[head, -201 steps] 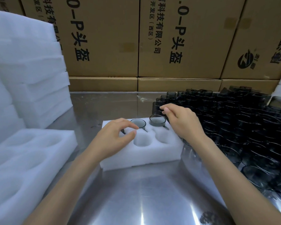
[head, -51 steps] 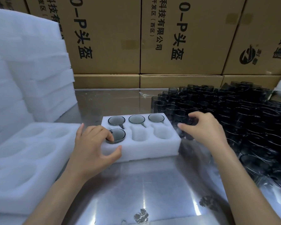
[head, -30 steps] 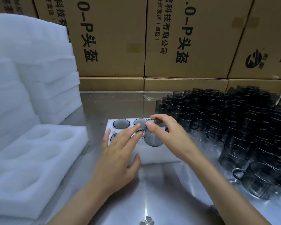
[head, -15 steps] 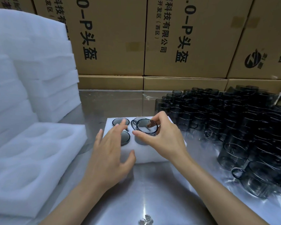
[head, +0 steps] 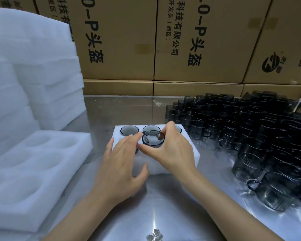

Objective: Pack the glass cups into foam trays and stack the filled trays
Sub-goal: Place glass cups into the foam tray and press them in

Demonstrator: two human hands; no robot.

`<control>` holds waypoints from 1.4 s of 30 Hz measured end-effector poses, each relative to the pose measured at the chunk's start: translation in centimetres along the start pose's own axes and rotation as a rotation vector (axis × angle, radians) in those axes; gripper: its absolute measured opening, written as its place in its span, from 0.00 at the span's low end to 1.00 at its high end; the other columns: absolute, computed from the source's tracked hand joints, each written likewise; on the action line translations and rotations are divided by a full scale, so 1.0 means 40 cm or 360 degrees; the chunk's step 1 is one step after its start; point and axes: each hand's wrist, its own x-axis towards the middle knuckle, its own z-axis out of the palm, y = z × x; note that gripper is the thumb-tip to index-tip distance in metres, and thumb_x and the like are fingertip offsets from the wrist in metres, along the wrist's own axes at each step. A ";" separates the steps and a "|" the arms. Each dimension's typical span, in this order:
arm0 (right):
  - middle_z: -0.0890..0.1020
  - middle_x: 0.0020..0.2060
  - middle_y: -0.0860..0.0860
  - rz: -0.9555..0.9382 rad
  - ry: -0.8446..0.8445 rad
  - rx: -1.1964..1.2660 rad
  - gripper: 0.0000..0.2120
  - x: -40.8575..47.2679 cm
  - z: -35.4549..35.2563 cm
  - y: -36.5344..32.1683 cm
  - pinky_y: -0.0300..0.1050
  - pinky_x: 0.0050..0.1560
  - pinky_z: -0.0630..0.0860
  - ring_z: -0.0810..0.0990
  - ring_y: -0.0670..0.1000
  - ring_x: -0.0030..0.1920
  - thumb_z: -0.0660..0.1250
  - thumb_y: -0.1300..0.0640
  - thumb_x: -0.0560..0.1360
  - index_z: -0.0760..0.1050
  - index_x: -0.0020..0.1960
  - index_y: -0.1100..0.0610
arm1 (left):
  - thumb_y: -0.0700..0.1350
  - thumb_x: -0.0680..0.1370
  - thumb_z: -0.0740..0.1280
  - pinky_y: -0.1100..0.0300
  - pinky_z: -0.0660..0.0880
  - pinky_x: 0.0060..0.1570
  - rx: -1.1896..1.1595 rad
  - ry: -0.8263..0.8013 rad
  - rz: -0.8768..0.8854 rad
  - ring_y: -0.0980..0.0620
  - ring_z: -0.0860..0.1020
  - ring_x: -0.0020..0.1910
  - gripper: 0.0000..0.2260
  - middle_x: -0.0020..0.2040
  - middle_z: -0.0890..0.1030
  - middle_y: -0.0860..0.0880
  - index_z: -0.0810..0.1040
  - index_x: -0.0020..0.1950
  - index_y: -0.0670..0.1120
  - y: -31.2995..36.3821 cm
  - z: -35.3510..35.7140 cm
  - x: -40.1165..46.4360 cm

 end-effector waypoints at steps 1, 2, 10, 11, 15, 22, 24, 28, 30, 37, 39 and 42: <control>0.74 0.36 0.39 0.0006 -0.0001 -0.0001 0.31 0.000 -0.001 0.000 0.37 0.30 0.62 0.74 0.42 0.38 0.65 0.25 0.55 0.60 0.42 0.48 | 0.54 0.70 0.60 0.55 0.50 0.72 0.0019 -0.0007 0.0026 0.54 0.72 0.65 0.31 0.66 0.73 0.55 0.66 0.72 0.46 0.002 0.001 0.000; 0.73 0.36 0.38 -0.0004 -0.0008 -0.0012 0.31 -0.001 -0.004 0.001 0.36 0.30 0.62 0.74 0.42 0.39 0.64 0.25 0.55 0.60 0.42 0.48 | 0.53 0.70 0.60 0.52 0.53 0.72 0.0034 -0.0018 0.0055 0.54 0.72 0.65 0.32 0.67 0.73 0.54 0.65 0.73 0.46 0.004 0.002 0.000; 0.71 0.67 0.40 -0.0646 -0.0148 -0.0304 0.36 -0.046 -0.070 0.041 0.40 0.62 0.68 0.68 0.44 0.65 0.70 0.38 0.67 0.66 0.71 0.49 | 0.54 0.71 0.60 0.55 0.55 0.70 0.0230 -0.0017 0.0186 0.53 0.65 0.72 0.30 0.72 0.68 0.53 0.68 0.72 0.47 0.002 0.001 0.000; 0.68 0.70 0.41 -0.0654 -0.0211 -0.0358 0.36 -0.049 -0.069 0.042 0.41 0.66 0.66 0.67 0.44 0.67 0.70 0.39 0.68 0.65 0.72 0.50 | 0.55 0.71 0.60 0.53 0.56 0.70 0.0262 -0.0015 0.0193 0.52 0.65 0.72 0.30 0.72 0.68 0.53 0.69 0.72 0.47 0.002 0.003 -0.001; 0.64 0.73 0.41 -0.0578 -0.0299 -0.0446 0.31 -0.062 -0.056 0.048 0.41 0.69 0.61 0.64 0.43 0.69 0.64 0.37 0.71 0.67 0.71 0.47 | 0.55 0.69 0.59 0.45 0.64 0.67 0.0331 -0.0077 0.0218 0.48 0.69 0.70 0.29 0.69 0.72 0.52 0.73 0.69 0.47 0.001 0.009 -0.003; 0.64 0.73 0.42 -0.0571 -0.0356 -0.0617 0.31 -0.067 -0.040 0.062 0.44 0.71 0.57 0.61 0.46 0.71 0.59 0.34 0.72 0.65 0.71 0.46 | 0.53 0.66 0.59 0.40 0.67 0.64 0.0392 -0.0115 0.0200 0.45 0.75 0.65 0.28 0.64 0.77 0.49 0.77 0.64 0.44 0.004 0.018 -0.002; 0.63 0.73 0.42 -0.0590 -0.0361 -0.0585 0.30 -0.073 -0.043 0.066 0.43 0.71 0.55 0.61 0.46 0.71 0.59 0.36 0.74 0.64 0.73 0.46 | 0.53 0.67 0.59 0.41 0.65 0.65 0.0433 -0.0131 0.0220 0.45 0.74 0.65 0.28 0.66 0.76 0.49 0.77 0.65 0.44 0.001 0.021 -0.007; 0.76 0.64 0.48 -0.0439 0.0055 -0.0155 0.20 -0.067 -0.081 0.064 0.45 0.66 0.64 0.73 0.50 0.64 0.62 0.49 0.74 0.75 0.65 0.52 | 0.53 0.69 0.58 0.48 0.58 0.68 0.0478 -0.0165 0.0248 0.46 0.73 0.67 0.29 0.68 0.74 0.50 0.74 0.68 0.44 -0.007 0.019 -0.013; 0.76 0.64 0.51 -0.0239 0.0426 -0.0355 0.18 -0.053 -0.112 0.084 0.52 0.66 0.62 0.72 0.55 0.64 0.62 0.53 0.73 0.76 0.62 0.55 | 0.53 0.70 0.58 0.49 0.57 0.68 0.0459 -0.0158 0.0230 0.47 0.73 0.67 0.29 0.68 0.73 0.51 0.73 0.69 0.44 -0.003 0.016 -0.013; 0.55 0.75 0.57 0.0640 0.0111 -0.0999 0.21 -0.052 -0.144 0.156 0.66 0.68 0.54 0.53 0.63 0.72 0.60 0.49 0.77 0.66 0.67 0.57 | 0.53 0.70 0.58 0.51 0.57 0.68 0.0354 -0.0132 0.0189 0.49 0.73 0.66 0.26 0.67 0.74 0.53 0.75 0.67 0.46 0.016 0.011 -0.010; 0.57 0.74 0.57 0.0648 0.0099 -0.0962 0.20 -0.048 -0.145 0.155 0.60 0.64 0.61 0.56 0.62 0.70 0.59 0.51 0.78 0.67 0.67 0.57 | 0.52 0.70 0.58 0.52 0.58 0.68 0.0340 -0.0136 0.0189 0.49 0.73 0.66 0.26 0.67 0.75 0.52 0.75 0.66 0.46 0.016 0.010 -0.009; 0.60 0.72 0.55 0.0575 0.0123 -0.0923 0.18 -0.045 -0.141 0.154 0.53 0.58 0.67 0.61 0.60 0.66 0.57 0.55 0.78 0.67 0.67 0.56 | 0.52 0.71 0.59 0.51 0.62 0.67 0.0302 -0.0133 0.0178 0.48 0.73 0.65 0.26 0.66 0.75 0.52 0.75 0.66 0.46 0.013 0.009 -0.008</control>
